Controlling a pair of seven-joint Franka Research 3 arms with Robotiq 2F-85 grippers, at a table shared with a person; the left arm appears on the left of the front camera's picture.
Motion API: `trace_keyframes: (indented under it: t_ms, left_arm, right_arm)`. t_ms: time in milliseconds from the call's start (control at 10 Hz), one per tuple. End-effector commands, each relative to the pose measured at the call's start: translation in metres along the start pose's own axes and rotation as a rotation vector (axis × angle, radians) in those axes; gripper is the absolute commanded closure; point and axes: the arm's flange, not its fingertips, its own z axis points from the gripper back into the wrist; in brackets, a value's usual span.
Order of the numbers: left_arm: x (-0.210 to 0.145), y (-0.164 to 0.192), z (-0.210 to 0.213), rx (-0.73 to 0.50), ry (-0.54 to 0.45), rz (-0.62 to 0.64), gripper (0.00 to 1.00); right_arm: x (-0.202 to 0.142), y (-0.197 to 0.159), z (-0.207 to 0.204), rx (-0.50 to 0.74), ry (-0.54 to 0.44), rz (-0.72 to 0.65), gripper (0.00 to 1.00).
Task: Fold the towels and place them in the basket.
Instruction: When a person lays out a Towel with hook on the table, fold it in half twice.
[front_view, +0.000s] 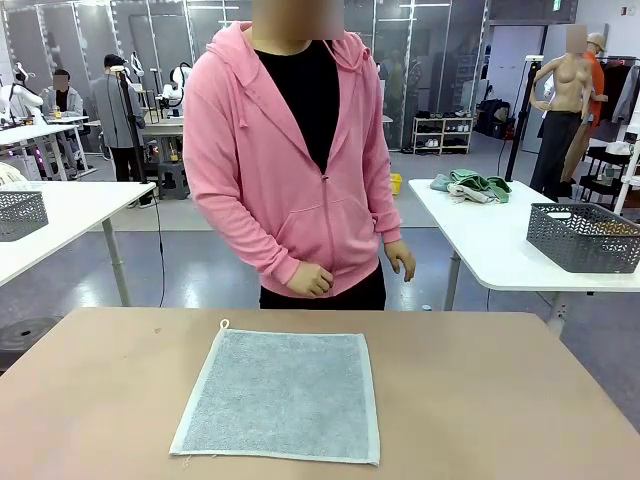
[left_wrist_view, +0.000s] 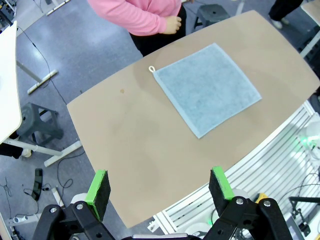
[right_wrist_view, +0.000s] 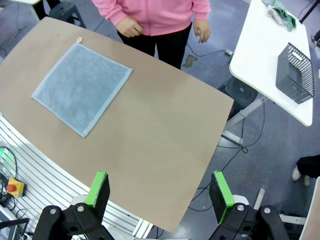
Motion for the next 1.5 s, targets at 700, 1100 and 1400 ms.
trace_keyframes:
  t_ms: [700, 1100, 1400]
  left_arm:
    - [-0.023, -0.098, -0.126, -0.184, 0.290, -0.709, 0.00]
    - [-0.054, -0.108, -0.192, -0.244, 0.258, -0.829, 0.00]
    - [-0.057, -0.106, -0.191, -0.157, 0.310, -0.834, 0.00]
  right_arm:
    - [-0.017, 0.133, -0.127, 0.168, 0.256, 0.814, 0.00]
    - [-0.045, 0.184, -0.204, 0.293, 0.272, 0.962, 0.00]
    - [-0.039, 0.189, -0.201, 0.281, 0.307, 0.952, 0.00]
